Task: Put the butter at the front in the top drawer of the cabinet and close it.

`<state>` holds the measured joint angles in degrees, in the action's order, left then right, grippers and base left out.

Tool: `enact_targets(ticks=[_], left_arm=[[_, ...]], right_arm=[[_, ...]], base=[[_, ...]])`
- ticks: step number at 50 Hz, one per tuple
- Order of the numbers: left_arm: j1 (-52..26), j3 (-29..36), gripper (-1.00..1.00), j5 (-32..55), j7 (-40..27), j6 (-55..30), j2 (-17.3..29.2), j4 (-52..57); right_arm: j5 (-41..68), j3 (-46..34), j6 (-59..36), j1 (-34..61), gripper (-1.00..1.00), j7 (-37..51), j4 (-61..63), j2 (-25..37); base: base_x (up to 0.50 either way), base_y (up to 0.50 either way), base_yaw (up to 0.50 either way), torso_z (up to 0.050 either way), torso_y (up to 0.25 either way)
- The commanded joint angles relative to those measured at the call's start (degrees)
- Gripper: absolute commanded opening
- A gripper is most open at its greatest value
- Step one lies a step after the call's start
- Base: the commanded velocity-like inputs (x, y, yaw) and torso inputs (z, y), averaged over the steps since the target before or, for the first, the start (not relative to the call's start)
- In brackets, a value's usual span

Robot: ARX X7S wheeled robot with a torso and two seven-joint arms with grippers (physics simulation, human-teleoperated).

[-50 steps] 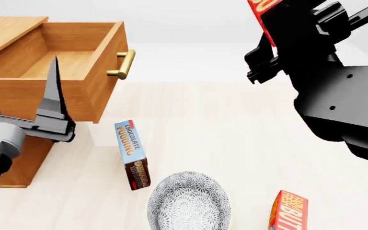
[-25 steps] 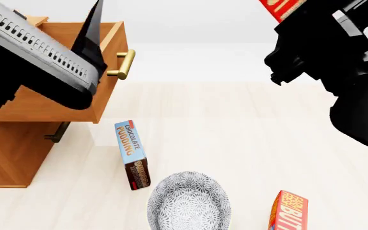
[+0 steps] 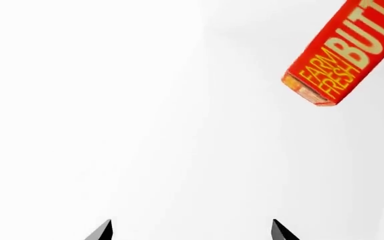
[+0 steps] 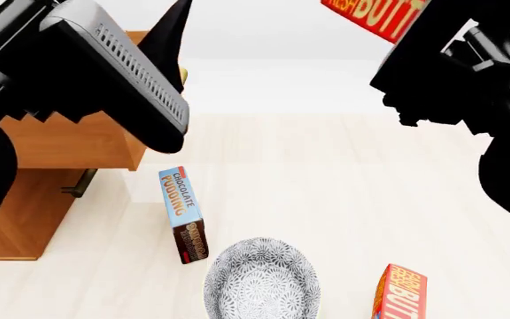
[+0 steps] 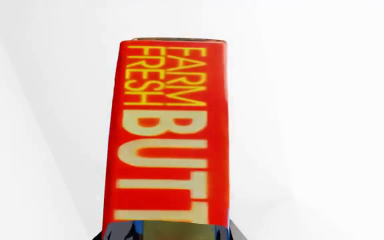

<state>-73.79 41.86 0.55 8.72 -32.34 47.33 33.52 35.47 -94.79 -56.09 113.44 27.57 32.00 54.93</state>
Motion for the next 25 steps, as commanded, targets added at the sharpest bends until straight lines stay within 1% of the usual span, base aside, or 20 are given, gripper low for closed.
enact_targets(ticks=[1,9,20,25], left_arm=[[-2.00,3.47,1.00,-3.09,1.66,3.65,-0.60,-2.27],[-1.62,4.79,1.00,-3.94,2.08,5.06,-0.68,-2.84],[-0.55,7.29,1.00,-5.90,2.58,8.33,-0.21,-3.67],[-0.24,9.01,1.00,-6.57,4.13,10.35,0.50,-4.03]], right_arm=[[-11.94,-4.89,-1.03,4.94,-1.00,-4.44,2.26,1.23],[-14.29,-7.61,-1.35,5.77,-1.00,-6.67,3.17,1.04],[-14.44,-8.52,-1.83,5.44,-1.00,-8.02,3.89,1.36],[-14.80,-8.88,-2.23,5.81,-1.00,-8.77,4.01,1.54]], base=[[0.00,0.00,0.00,0.000,0.000],[0.00,0.00,0.00,0.000,0.001],[0.00,0.00,0.00,0.001,0.001],[0.00,0.00,0.00,0.000,0.002]])
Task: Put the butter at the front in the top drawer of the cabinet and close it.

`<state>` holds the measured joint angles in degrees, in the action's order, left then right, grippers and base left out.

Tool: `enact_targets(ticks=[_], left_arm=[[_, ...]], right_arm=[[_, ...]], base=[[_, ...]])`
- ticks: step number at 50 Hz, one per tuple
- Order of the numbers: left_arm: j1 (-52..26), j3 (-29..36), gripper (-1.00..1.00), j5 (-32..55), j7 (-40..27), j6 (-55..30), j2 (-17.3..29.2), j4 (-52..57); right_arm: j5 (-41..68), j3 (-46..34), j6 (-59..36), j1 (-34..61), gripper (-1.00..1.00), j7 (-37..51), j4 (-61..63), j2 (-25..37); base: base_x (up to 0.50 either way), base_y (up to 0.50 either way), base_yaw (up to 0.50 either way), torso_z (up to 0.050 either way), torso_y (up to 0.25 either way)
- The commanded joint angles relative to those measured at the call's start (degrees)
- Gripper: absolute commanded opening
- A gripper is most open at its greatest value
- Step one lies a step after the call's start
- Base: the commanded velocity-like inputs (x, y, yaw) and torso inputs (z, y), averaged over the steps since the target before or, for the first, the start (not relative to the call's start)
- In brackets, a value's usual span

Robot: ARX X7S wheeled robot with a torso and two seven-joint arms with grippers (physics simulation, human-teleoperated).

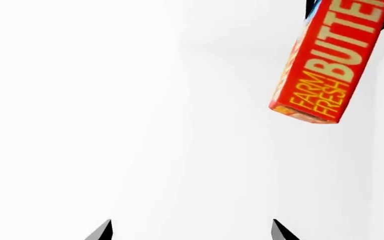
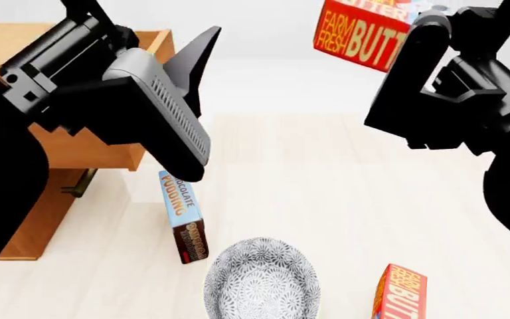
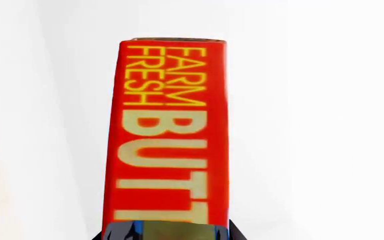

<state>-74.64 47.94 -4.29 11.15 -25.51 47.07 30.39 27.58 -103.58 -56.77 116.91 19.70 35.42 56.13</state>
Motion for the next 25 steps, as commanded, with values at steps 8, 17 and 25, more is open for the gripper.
enact_targets(ticks=[8,17,25], left_arm=[[0.73,5.46,1.00,-2.05,5.13,4.29,1.46,-1.24],[1.17,8.13,1.00,-2.19,8.58,4.23,1.68,-1.04],[0.57,8.94,1.00,-2.46,9.95,3.94,0.92,-1.27]], right_arm=[[-7.49,-0.35,-1.74,3.11,-1.00,-2.24,0.12,0.25],[-8.95,-1.13,-2.12,4.28,-1.00,-3.59,0.02,0.06],[-9.97,-1.65,-2.49,4.82,-1.00,-4.24,0.58,0.21]], base=[[0.00,0.00,0.00,0.000,0.001],[0.00,0.00,0.00,0.001,0.001],[0.00,0.00,0.00,0.000,0.001]])
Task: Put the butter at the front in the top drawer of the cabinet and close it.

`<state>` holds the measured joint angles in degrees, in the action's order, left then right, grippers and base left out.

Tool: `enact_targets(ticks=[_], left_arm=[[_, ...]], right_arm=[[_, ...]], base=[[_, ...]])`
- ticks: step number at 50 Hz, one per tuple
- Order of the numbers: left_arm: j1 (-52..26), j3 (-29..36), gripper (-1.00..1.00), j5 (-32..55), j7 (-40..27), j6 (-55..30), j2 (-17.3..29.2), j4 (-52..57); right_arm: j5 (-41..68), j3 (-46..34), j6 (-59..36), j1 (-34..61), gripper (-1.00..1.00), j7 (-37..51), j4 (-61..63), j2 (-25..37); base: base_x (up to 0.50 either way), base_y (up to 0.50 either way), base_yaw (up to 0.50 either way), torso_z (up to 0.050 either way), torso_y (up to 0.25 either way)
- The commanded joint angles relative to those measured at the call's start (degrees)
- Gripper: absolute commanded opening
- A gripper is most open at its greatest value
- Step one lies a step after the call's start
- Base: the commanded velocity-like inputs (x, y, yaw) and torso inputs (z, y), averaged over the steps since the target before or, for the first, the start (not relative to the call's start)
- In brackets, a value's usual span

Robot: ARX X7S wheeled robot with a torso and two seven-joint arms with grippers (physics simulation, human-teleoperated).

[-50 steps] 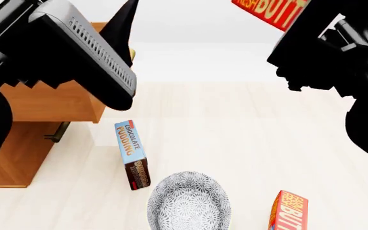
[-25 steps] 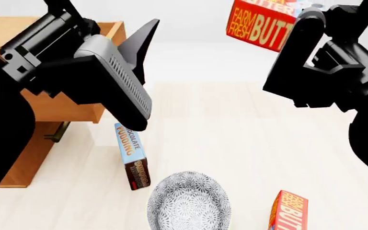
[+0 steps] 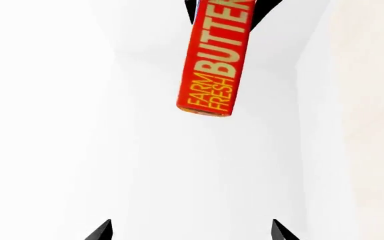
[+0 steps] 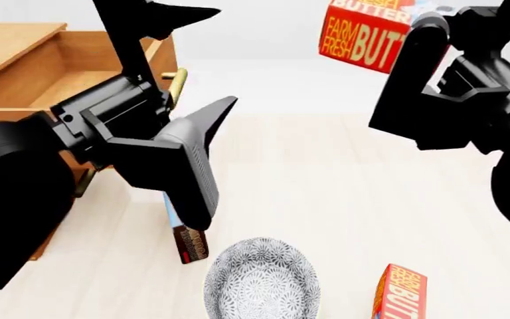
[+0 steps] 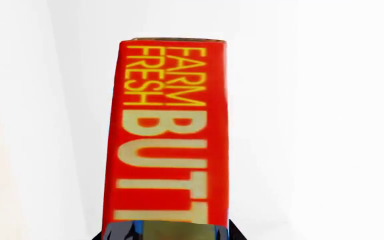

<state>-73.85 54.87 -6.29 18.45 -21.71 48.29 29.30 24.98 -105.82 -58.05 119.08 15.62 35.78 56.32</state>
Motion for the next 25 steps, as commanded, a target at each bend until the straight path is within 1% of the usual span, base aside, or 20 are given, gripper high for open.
enact_targets(ticks=[1,10,25], left_arm=[[-0.25,2.18,1.00,-0.45,2.93,0.09,-0.40,-0.17],[-0.80,2.75,1.00,-0.55,4.03,-0.08,-1.14,-0.51],[-0.81,2.13,1.00,-0.76,2.68,0.51,-2.08,-1.63]], right_arm=[[-7.82,0.17,-1.28,2.75,-1.00,-0.31,0.30,-0.06],[-8.86,-0.54,-1.65,2.94,-1.00,-0.92,0.97,-0.06],[-8.23,0.26,-1.21,0.97,-1.00,-0.40,1.54,-0.21]], base=[[0.00,0.00,0.00,0.000,0.000],[0.00,0.00,0.00,0.001,0.001],[0.00,0.00,0.00,0.000,0.001]])
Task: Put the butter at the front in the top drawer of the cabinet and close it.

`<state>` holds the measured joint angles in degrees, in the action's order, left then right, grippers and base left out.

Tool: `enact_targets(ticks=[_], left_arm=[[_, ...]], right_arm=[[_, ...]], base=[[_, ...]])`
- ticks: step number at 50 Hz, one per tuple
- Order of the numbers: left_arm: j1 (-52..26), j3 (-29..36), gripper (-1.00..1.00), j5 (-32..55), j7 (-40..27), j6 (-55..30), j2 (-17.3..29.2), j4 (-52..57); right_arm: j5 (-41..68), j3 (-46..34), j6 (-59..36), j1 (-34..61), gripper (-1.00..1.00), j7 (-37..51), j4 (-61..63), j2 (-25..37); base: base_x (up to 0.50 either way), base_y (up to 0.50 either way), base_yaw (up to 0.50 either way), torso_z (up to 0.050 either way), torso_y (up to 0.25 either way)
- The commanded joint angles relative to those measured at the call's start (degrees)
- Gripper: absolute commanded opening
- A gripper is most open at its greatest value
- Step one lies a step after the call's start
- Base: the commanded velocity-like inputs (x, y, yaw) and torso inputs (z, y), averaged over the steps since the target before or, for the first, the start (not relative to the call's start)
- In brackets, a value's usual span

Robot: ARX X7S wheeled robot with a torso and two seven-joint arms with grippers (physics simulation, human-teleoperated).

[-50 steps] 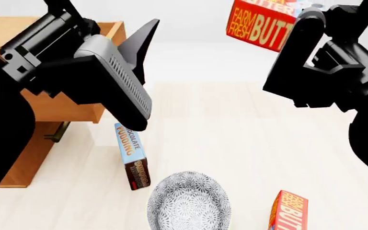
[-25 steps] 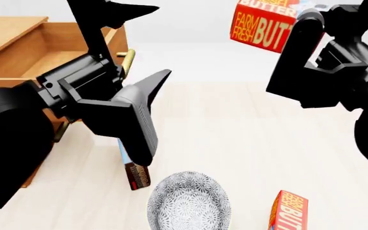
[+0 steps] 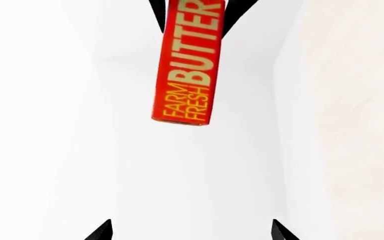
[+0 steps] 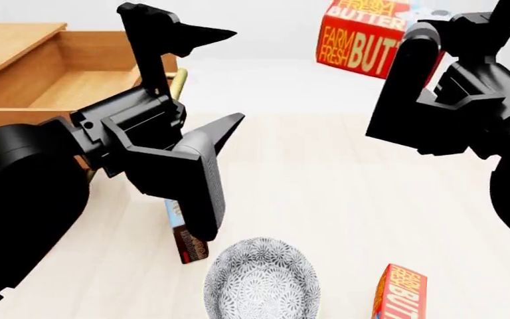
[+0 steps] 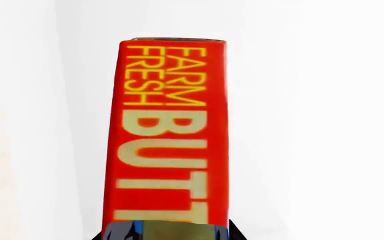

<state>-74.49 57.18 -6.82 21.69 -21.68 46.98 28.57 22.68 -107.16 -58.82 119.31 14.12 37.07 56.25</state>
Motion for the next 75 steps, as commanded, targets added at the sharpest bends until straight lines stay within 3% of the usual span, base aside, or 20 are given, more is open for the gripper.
enact_targets(ticks=[1,75], left_arm=[[-0.15,-0.23,1.00,-0.26,-0.72,0.56,-0.87,-1.03],[2.46,1.64,1.00,0.09,-3.33,5.21,-7.01,-5.69]], right_arm=[[-5.91,1.62,-0.45,0.68,-1.00,1.09,0.31,-0.13],[-3.65,4.98,0.91,-2.76,-1.00,-0.51,3.29,-0.83]], base=[[0.00,0.00,0.00,0.000,0.000],[0.00,0.00,0.00,0.001,0.001]])
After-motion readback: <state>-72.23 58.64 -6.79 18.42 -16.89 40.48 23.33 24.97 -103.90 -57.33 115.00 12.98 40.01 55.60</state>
